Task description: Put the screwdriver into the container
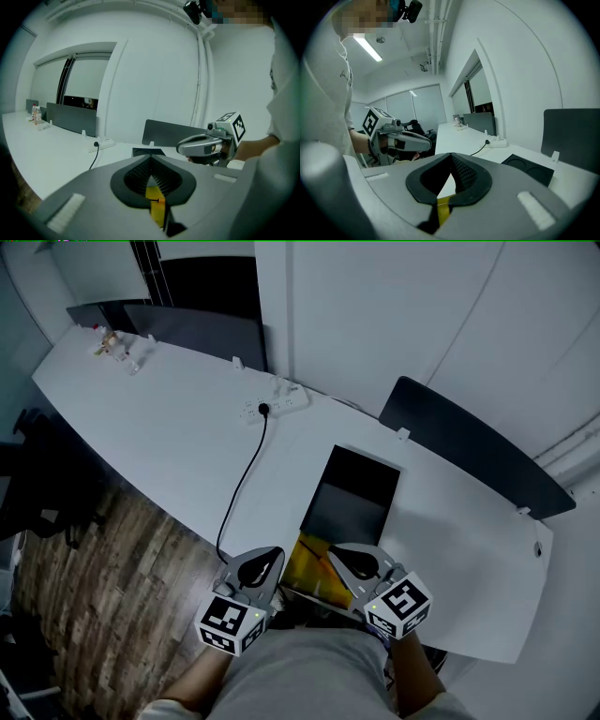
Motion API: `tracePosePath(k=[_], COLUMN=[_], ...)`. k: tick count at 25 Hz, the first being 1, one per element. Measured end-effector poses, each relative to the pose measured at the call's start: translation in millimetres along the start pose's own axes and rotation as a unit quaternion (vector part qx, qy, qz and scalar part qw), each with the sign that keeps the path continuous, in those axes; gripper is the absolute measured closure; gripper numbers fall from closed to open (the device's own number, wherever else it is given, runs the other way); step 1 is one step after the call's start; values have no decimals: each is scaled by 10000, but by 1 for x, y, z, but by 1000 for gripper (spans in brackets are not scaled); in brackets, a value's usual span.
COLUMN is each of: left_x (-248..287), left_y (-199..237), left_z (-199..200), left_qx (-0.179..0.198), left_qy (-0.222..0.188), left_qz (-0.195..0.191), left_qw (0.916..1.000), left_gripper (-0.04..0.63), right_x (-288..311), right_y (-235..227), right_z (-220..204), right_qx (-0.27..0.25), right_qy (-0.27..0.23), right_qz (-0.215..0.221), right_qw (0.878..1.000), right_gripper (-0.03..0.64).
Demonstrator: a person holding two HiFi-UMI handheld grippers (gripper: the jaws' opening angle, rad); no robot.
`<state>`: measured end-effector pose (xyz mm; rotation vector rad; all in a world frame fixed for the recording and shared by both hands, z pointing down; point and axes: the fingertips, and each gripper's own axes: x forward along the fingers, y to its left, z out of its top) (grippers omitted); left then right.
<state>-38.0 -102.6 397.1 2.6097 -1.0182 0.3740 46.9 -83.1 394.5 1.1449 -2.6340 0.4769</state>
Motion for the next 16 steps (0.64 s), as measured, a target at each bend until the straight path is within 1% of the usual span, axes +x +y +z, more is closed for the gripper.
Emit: tracePosePath(k=[4, 10, 16], left_x=[0, -1, -3], left_y=[0, 3, 3], left_z=[-1, -1, -4], left_qx=[4, -5, -34], left_qy=[20, 0, 47], left_qz=[-17, -1, 8], left_qw=[10000, 10000, 10000], left_gripper=[594, 594, 594], right_x=[3, 9, 11], right_y=[2, 4, 3], right_z=[3, -5, -10], right_qx=[-53, -57, 11], right_qy=[44, 129, 258], right_qz=[50, 82, 42], right_qw=[10000, 9999, 9997], right_gripper=[603, 603, 603])
